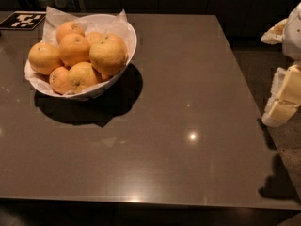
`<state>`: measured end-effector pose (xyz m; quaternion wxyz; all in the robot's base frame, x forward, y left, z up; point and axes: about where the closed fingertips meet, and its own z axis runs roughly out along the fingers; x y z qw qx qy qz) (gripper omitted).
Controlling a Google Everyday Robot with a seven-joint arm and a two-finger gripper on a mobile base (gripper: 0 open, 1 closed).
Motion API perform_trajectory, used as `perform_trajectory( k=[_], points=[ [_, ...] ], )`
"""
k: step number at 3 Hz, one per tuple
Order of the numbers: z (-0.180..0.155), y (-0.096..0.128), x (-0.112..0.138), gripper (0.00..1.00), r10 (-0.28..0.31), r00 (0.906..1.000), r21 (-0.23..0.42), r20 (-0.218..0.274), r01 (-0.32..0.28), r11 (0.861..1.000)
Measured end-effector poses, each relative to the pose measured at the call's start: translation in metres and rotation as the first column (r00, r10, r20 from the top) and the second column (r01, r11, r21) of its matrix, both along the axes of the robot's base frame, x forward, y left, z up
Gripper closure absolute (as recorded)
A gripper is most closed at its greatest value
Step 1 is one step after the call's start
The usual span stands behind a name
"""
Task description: Pick orange from white bowl
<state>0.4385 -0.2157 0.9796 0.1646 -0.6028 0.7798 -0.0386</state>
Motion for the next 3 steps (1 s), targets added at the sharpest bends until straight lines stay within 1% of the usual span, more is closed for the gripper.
perform_trajectory(
  k=[1, 2, 3],
  points=[
    [0.000, 0.000, 0.000, 0.00, 0.000, 1.0000, 0.000, 0.000, 0.000, 1.000],
    [0.003, 0.003, 0.001, 0.00, -0.021, 0.9997, -0.011, 0.010, 0.021, 1.000],
    [0.023, 0.044, 0.013, 0.00, -0.025, 0.9991, -0.057, 0.035, 0.027, 0.998]
  ],
)
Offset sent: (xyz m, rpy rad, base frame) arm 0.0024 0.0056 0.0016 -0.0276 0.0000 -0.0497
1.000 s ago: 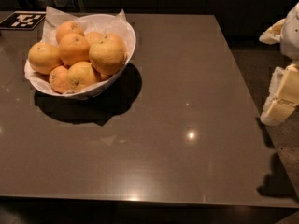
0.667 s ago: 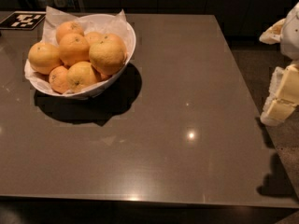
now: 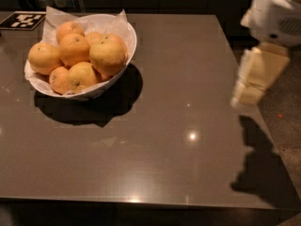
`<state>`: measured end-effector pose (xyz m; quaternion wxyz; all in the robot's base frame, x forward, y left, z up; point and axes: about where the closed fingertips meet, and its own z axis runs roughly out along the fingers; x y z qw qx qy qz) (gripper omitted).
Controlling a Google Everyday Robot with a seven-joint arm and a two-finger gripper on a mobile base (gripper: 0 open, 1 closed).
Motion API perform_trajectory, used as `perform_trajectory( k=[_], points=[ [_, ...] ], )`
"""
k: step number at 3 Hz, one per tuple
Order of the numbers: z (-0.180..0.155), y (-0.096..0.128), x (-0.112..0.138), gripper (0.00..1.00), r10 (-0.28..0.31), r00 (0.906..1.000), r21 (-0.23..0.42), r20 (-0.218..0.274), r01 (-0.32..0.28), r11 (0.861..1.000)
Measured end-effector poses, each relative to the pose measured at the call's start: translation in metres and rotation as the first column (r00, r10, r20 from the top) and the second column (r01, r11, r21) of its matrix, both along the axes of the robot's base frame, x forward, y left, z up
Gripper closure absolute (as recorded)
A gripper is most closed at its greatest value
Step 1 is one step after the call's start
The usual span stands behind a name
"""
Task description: Pick orange from white bowl
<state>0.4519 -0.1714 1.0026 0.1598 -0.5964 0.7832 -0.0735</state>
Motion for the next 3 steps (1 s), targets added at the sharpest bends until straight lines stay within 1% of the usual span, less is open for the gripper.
perform_trajectory(
  k=[1, 2, 3],
  points=[
    [0.018, 0.060, 0.030, 0.00, -0.016, 0.9999, -0.037, 0.004, 0.016, 0.999],
    [0.032, 0.123, 0.072, 0.00, 0.003, 0.9993, -0.029, 0.038, -0.001, 1.000],
    [0.041, 0.145, 0.078, 0.00, 0.039, 0.9964, -0.004, 0.076, -0.039, 0.999]
  ],
)
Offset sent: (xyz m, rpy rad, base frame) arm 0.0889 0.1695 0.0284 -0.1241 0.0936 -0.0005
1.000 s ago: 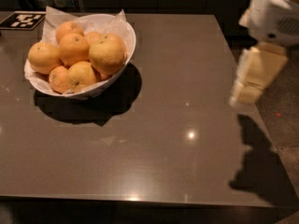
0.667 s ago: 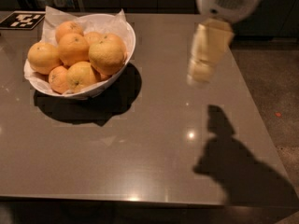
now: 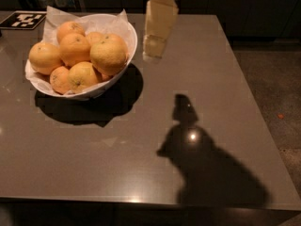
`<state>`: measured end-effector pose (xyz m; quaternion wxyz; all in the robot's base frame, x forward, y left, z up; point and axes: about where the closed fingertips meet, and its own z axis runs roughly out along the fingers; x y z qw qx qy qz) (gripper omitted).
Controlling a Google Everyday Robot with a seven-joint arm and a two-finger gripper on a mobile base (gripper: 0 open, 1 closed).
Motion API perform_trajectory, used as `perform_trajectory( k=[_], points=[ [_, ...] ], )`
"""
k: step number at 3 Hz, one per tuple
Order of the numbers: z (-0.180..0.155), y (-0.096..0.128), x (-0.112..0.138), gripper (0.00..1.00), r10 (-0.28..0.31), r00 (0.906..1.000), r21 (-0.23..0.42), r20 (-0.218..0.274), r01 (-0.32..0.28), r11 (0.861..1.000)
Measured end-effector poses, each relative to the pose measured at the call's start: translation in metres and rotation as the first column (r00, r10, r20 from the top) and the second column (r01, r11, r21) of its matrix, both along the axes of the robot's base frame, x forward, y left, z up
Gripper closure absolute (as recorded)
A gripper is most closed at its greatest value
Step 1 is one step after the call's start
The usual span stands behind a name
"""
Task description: Pick orange from white bowl
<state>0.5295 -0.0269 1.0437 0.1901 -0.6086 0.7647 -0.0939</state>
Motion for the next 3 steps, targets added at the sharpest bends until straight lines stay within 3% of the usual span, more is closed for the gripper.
perform_trajectory(
  k=[1, 3],
  points=[
    [0.002, 0.020, 0.010, 0.00, 0.044, 0.9990, 0.042, 0.012, -0.044, 0.998],
    [-0.015, 0.089, 0.037, 0.00, 0.111, 0.9915, 0.055, -0.068, -0.107, 0.993]
  ],
)
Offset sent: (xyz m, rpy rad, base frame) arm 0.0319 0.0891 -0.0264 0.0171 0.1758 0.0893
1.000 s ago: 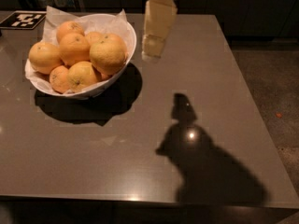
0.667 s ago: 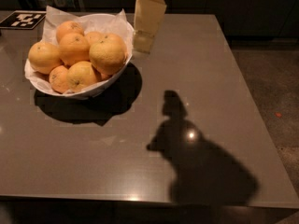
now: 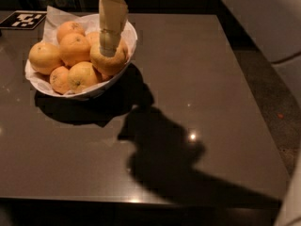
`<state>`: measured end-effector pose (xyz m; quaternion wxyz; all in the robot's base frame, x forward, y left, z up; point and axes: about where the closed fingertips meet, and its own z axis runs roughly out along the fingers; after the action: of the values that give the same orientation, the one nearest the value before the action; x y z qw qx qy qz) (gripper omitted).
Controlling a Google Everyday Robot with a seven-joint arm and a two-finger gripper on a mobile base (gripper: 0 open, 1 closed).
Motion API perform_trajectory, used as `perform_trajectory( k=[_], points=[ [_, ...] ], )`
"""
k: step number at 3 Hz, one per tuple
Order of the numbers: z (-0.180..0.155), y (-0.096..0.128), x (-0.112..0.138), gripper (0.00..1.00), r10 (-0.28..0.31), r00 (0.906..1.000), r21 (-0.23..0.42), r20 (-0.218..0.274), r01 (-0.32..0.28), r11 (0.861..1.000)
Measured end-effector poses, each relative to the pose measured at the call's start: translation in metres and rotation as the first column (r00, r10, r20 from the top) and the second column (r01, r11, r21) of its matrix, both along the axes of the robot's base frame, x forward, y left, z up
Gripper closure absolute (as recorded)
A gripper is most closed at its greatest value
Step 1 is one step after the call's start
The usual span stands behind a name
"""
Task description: Pick orange from white bowl
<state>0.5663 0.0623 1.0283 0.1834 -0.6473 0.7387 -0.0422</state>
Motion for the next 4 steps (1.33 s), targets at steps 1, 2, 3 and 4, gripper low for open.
perform_trajectory(
  k=[1, 2, 3, 4],
  points=[
    [0.003, 0.008, 0.005, 0.00, 0.007, 0.9996, 0.024, 0.026, -0.008, 1.000],
    [0.000, 0.028, -0.001, 0.00, 0.028, 0.9992, 0.051, 0.028, -0.029, 0.998],
    [-0.016, 0.054, -0.003, 0.00, 0.058, 0.9983, 0.046, -0.009, -0.058, 0.997],
    [-0.024, 0.076, -0.001, 0.00, 0.081, 0.9962, 0.036, -0.032, -0.080, 0.996]
  ],
)
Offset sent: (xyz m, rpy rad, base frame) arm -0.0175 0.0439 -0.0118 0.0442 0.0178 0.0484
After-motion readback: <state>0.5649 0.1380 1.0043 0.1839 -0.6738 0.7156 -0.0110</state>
